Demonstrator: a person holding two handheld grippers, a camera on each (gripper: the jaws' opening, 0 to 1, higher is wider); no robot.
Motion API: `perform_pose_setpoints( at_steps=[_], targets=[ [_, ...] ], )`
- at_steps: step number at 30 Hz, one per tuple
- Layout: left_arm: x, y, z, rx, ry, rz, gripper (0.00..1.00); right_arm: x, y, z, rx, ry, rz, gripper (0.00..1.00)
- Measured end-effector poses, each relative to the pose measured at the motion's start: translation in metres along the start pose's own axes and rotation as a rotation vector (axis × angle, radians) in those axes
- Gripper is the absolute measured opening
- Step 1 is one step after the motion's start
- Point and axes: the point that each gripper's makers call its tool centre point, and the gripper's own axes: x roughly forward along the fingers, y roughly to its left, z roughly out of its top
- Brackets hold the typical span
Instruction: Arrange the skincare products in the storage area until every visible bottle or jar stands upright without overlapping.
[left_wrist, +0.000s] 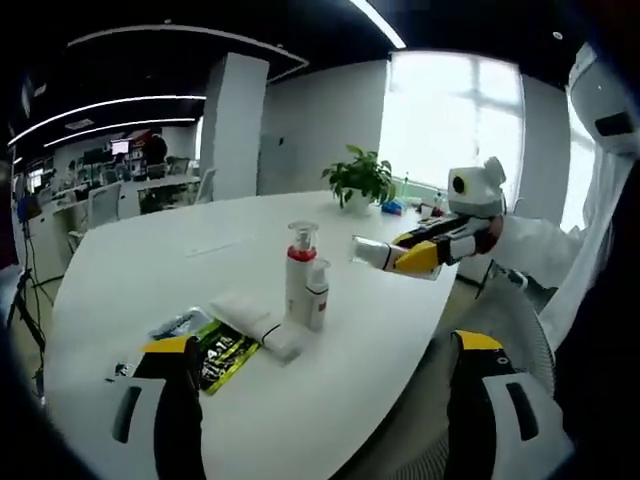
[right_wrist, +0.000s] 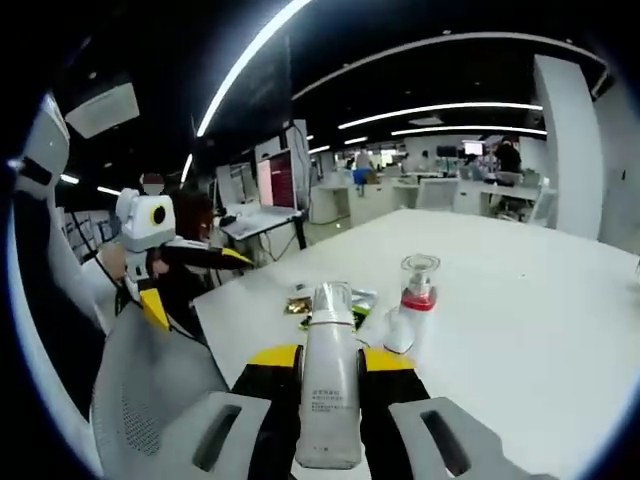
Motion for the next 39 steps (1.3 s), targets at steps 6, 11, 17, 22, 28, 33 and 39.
perform_pose_setpoints(
  at_steps=[6, 11, 17, 22, 28, 33, 39],
  targets=[
    [0.009, 0.001, 0.011, -0.086, -0.088, -0.035, 0.66, 0.004, 0.011, 0.003, 0.008, -0.008, 0.031, 0.13],
    [0.018, -0.011, 0.032, -0.199, -0.183, -0.129, 0.53, 0.007, 0.024, 0.011, 0.034, -0.038, 0.07, 0.13],
    [0.033, -0.019, 0.043, -0.264, -0.214, -0.203, 0.39, 0.01, 0.033, 0.019, 0.027, -0.058, 0.101, 0.13],
    [0.039, -0.022, 0.049, -0.37, -0.251, -0.263, 0.34, 0.013, 0.045, 0.023, 0.034, -0.071, 0.135, 0.13],
    [0.041, -0.02, 0.051, -0.393, -0.257, -0.29, 0.31, 0.013, 0.057, 0.032, 0.039, -0.098, 0.18, 0.13],
    [0.038, -0.021, 0.057, -0.426, -0.281, -0.334, 0.28, 0.012, 0.058, 0.039, 0.079, -0.126, 0.218, 0.13],
    [0.039, -0.021, 0.059, -0.491, -0.304, -0.384, 0.24, 0.011, 0.058, 0.043, 0.171, -0.167, 0.268, 0.12]
  ],
)
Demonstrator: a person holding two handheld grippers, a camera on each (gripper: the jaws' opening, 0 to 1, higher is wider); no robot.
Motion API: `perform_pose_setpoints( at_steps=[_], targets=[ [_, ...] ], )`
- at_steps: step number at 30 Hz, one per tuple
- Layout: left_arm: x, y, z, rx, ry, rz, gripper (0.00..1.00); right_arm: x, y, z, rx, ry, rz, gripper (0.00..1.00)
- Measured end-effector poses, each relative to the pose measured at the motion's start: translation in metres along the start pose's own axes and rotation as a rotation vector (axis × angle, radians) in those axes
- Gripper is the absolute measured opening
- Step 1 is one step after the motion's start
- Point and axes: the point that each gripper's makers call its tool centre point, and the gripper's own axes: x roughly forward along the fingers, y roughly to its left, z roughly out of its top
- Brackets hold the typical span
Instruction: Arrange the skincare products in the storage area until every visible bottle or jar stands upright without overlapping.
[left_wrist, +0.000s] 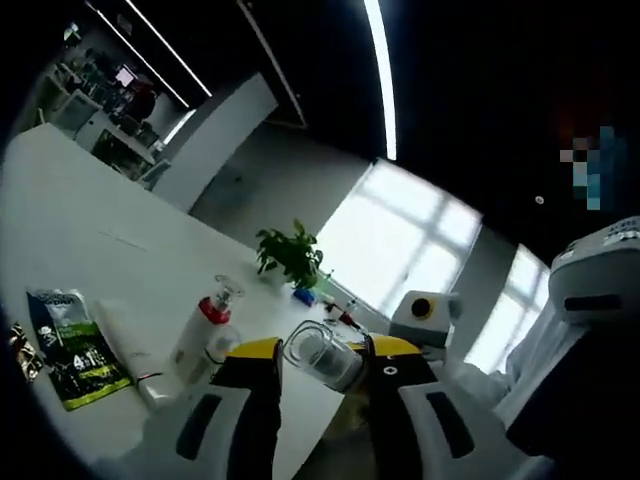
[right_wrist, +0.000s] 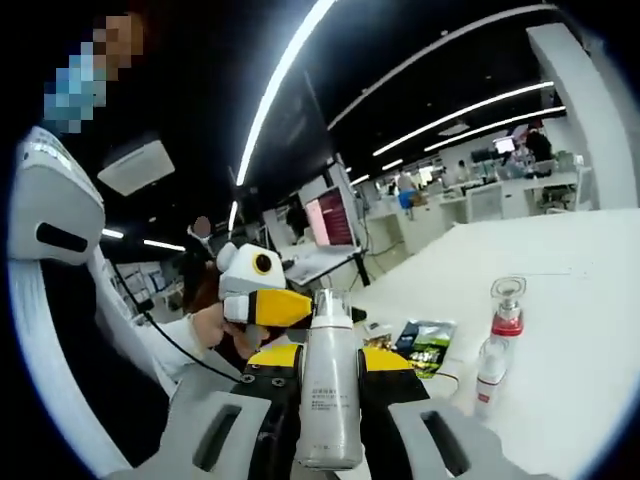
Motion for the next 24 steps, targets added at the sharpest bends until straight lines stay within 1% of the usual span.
perform_pose_setpoints(
  at_steps=[2, 4, 5, 7, 8, 9, 10, 12, 14, 15, 16, 17, 18, 19, 20, 21, 22, 24],
  targets=[
    [0.001, -0.001, 0.001, -0.01, -0.006, -0.007, 0.24, 0.0, 0.001, 0.001, 0.005, -0.007, 0.004, 0.12],
    [0.003, 0.0, -0.001, -0.011, 0.0, -0.009, 0.24, 0.001, 0.001, 0.001, 0.041, -0.021, 0.019, 0.12],
    [0.003, 0.0, 0.001, -0.019, -0.006, -0.012, 0.23, 0.001, -0.001, 0.0, 0.06, -0.022, 0.019, 0.12],
    [0.005, 0.001, 0.001, -0.021, 0.0, -0.017, 0.22, 0.003, -0.002, -0.003, 0.064, -0.011, 0.025, 0.12],
    [0.006, 0.002, -0.002, -0.024, 0.033, -0.02, 0.22, 0.004, -0.003, -0.007, 0.059, 0.006, 0.024, 0.13],
    [0.007, 0.004, -0.004, -0.033, 0.052, -0.017, 0.22, 0.005, -0.005, -0.013, 0.039, 0.034, 0.02, 0.13],
    [0.008, 0.007, -0.007, -0.028, 0.08, -0.006, 0.21, 0.005, -0.006, -0.014, 0.036, 0.04, 0.016, 0.13],
    [0.011, 0.011, -0.008, 0.005, 0.098, 0.005, 0.21, 0.007, -0.011, -0.019, 0.028, 0.061, -0.001, 0.13],
    [0.014, 0.012, -0.01, 0.016, 0.112, 0.009, 0.21, 0.007, -0.014, -0.021, 0.005, 0.08, -0.013, 0.13],
    [0.016, 0.015, -0.011, 0.04, 0.12, 0.028, 0.21, 0.008, -0.02, -0.023, -0.029, 0.095, -0.036, 0.13],
    [0.018, 0.016, -0.012, 0.046, 0.127, 0.033, 0.21, 0.007, -0.023, -0.026, -0.052, 0.115, -0.047, 0.13],
    [0.02, 0.018, -0.015, 0.08, 0.146, 0.041, 0.21, 0.007, -0.028, -0.03, -0.078, 0.145, -0.057, 0.13],
    [0.021, 0.019, -0.017, 0.104, 0.159, 0.045, 0.21, 0.008, -0.032, -0.032, -0.105, 0.161, -0.07, 0.13],
    [0.022, 0.021, -0.02, 0.125, 0.178, 0.053, 0.21, 0.008, -0.038, -0.037, -0.148, 0.189, -0.088, 0.13],
    [0.023, 0.025, -0.025, 0.148, 0.206, 0.071, 0.21, 0.008, -0.04, -0.04, -0.16, 0.206, -0.094, 0.14],
    [0.025, 0.025, -0.027, 0.158, 0.22, 0.073, 0.21, 0.009, -0.043, -0.045, -0.179, 0.229, -0.097, 0.14],
    [0.026, 0.028, -0.03, 0.186, 0.24, 0.082, 0.21, 0.009, -0.045, -0.046, -0.187, 0.233, -0.101, 0.14],
    [0.028, 0.03, -0.034, 0.207, 0.255, 0.089, 0.21, 0.011, -0.05, -0.051, -0.202, 0.243, -0.112, 0.14]
  ],
)
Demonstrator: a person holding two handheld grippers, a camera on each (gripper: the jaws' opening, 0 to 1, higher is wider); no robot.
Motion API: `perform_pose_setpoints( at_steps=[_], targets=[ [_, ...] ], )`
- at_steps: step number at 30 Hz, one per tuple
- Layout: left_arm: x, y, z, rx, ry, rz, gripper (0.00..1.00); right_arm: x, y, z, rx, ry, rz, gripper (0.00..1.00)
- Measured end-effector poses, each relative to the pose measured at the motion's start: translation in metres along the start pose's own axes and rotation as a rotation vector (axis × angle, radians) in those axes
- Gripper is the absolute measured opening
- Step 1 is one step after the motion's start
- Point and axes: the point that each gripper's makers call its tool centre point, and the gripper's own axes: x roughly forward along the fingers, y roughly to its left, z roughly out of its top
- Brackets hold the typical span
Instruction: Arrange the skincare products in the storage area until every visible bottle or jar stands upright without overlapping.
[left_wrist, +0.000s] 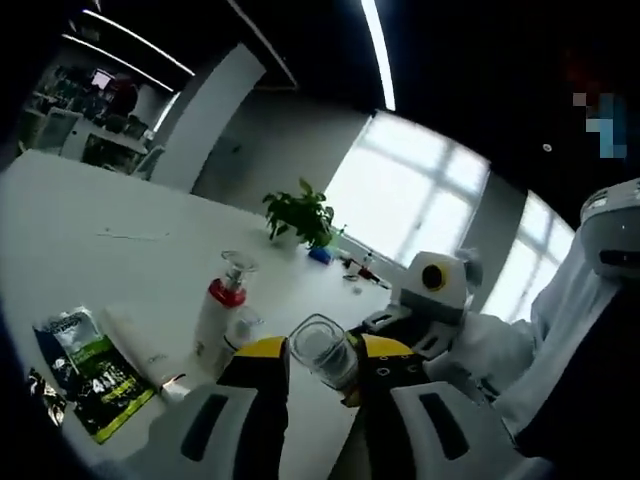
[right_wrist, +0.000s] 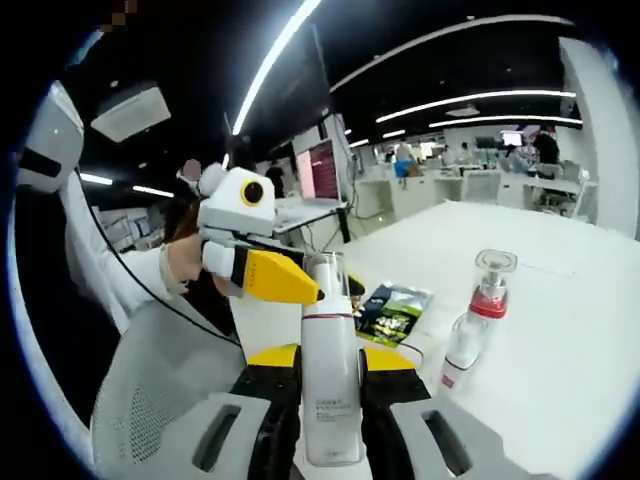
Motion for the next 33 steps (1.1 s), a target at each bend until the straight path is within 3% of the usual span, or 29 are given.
perform_pose_setpoints(
  at_steps=[6, 15, 19, 25, 33],
  targets=[
    [0.01, 0.009, -0.013, 0.066, 0.079, 0.035, 0.2, 0.011, -0.014, -0.02, -0.103, 0.094, -0.053, 0.15],
    [0.021, 0.031, -0.025, 0.121, 0.152, 0.098, 0.2, 0.035, -0.031, -0.044, -0.143, 0.172, -0.067, 0.15],
    [0.021, 0.039, -0.034, 0.194, 0.23, 0.137, 0.2, 0.042, -0.035, -0.053, -0.155, 0.199, -0.071, 0.15],
    [0.025, 0.037, -0.039, 0.264, 0.274, 0.136, 0.2, 0.047, -0.038, -0.062, -0.175, 0.235, -0.083, 0.15],
    [0.031, 0.032, -0.04, 0.311, 0.28, 0.087, 0.19, 0.045, -0.044, -0.074, -0.143, 0.255, -0.101, 0.15]
  ],
)
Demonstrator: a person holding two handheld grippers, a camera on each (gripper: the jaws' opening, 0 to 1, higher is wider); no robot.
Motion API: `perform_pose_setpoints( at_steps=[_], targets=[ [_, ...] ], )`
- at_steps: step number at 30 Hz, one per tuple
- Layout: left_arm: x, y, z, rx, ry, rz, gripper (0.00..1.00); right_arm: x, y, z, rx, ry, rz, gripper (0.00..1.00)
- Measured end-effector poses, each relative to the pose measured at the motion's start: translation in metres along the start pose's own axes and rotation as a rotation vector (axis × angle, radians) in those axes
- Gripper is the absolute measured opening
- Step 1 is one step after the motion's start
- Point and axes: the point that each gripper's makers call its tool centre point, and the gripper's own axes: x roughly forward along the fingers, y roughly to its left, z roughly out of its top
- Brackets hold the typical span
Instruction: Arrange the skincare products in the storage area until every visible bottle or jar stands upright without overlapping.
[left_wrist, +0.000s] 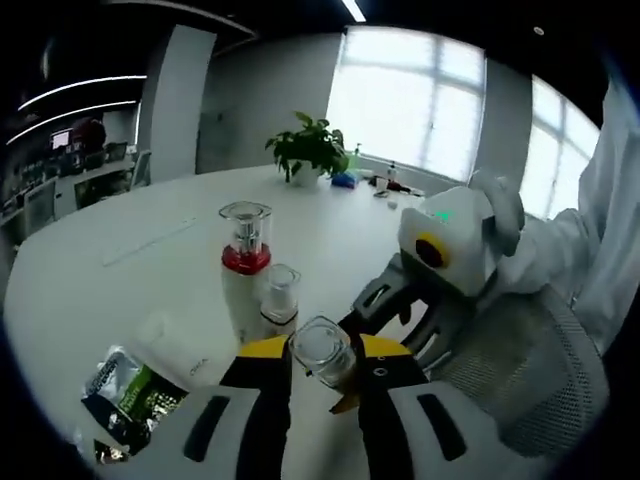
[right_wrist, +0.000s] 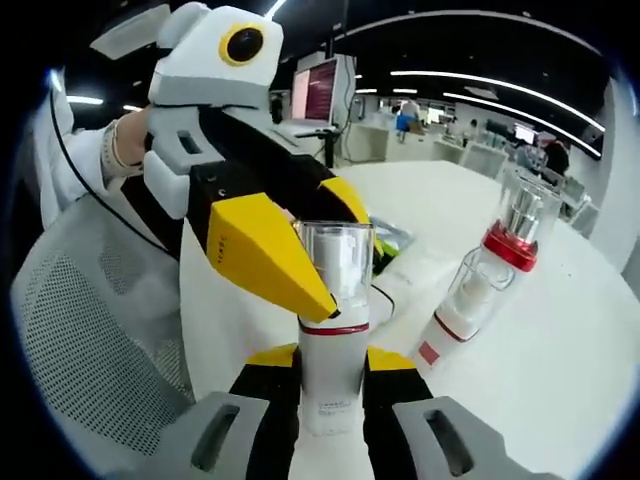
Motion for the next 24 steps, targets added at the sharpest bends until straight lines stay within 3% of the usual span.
perform_pose_setpoints(
  at_steps=[3, 9, 13, 17, 24],
  targets=[
    [0.002, 0.0, -0.005, 0.015, 0.027, 0.005, 0.19, 0.001, 0.001, -0.005, -0.02, 0.023, -0.003, 0.15],
    [0.002, 0.001, -0.011, 0.119, 0.09, 0.03, 0.19, 0.004, 0.004, -0.014, -0.049, 0.065, 0.02, 0.16],
    [0.003, 0.004, -0.019, 0.227, 0.16, 0.065, 0.19, 0.004, 0.001, -0.019, -0.071, 0.088, 0.016, 0.16],
    [0.004, -0.002, -0.017, 0.231, 0.156, 0.051, 0.19, 0.005, 0.002, -0.021, -0.07, 0.091, 0.024, 0.14],
    [0.005, -0.012, -0.018, 0.345, 0.191, 0.058, 0.2, 0.005, 0.004, -0.023, -0.09, 0.11, 0.037, 0.13]
  ],
)
